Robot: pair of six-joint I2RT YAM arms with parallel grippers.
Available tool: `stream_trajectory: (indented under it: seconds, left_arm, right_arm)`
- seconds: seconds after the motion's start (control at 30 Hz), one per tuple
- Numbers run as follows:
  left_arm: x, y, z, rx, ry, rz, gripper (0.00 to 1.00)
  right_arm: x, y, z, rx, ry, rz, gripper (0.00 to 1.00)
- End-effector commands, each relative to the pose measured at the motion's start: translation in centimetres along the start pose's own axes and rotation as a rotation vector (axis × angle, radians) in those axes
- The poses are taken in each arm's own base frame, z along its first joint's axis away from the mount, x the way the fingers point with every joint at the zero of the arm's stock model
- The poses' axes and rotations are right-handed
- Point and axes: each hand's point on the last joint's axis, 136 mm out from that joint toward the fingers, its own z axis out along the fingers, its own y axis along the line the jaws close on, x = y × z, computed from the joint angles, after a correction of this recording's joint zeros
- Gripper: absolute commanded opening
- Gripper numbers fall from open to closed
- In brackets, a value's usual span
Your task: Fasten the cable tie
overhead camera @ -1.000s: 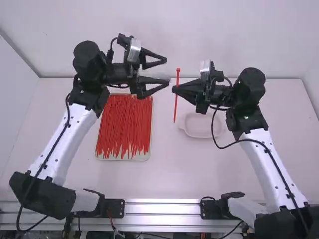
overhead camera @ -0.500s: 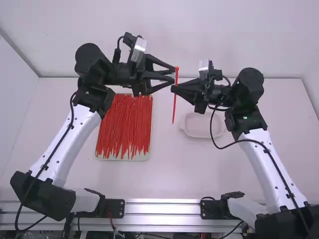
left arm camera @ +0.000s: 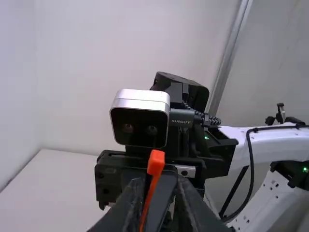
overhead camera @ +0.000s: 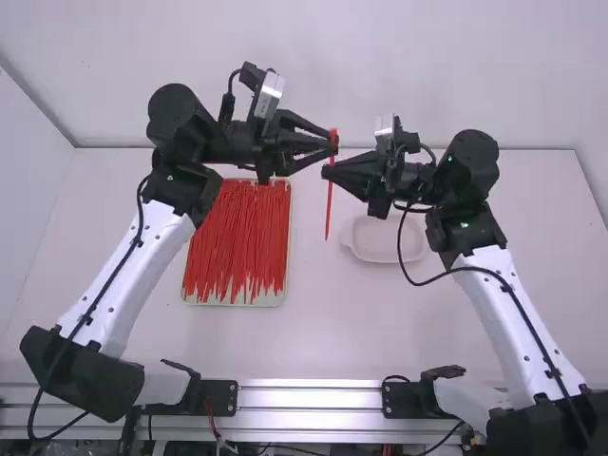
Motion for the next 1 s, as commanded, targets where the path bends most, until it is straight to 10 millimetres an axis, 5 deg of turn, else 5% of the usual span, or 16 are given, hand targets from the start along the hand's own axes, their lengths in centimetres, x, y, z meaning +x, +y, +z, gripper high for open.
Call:
stream_trajectory:
  seconds: [0.0,0.2,0.47,0.53,0.6,0.87,0.97]
  left_arm:
    - [-1.4,-1.1,0.2,0.008,-0.014,0.040,0.16]
    - [-1.4,-1.1,0.2,0.009,-0.016,0.044,0.02]
    - [-1.6,-0.4,0.2,-0.028,-0.031,-0.002,0.02]
    - [-1.6,0.3,-0.1,-0.060,-0.037,-0.020,0.02]
    - [-1.6,1.3,-0.8,-0.104,-0.046,-0.055,0.02]
    - [-2.7,4.7,-4.2,-0.237,-0.095,-0.139,0.02]
    - [-3.0,6.6,-5.6,-0.283,-0.111,-0.183,0.02]
  right_arm:
    - [-1.5,0.8,-0.2,-0.005,-0.015,-0.037,0.00]
    - [-1.5,0.8,-0.2,-0.004,-0.015,-0.033,0.00]
    - [-1.4,1.0,-0.1,-0.010,-0.014,-0.031,0.01]
    - [-1.4,1.0,0.0,-0.012,-0.012,-0.027,0.26]
    - [-1.3,0.9,-0.1,-0.008,-0.011,-0.023,0.98]
    - [-0.7,-0.2,-1.0,0.032,0.004,0.002,0.98]
    - [1.1,-0.5,-1.1,0.040,0.052,-0.060,0.98]
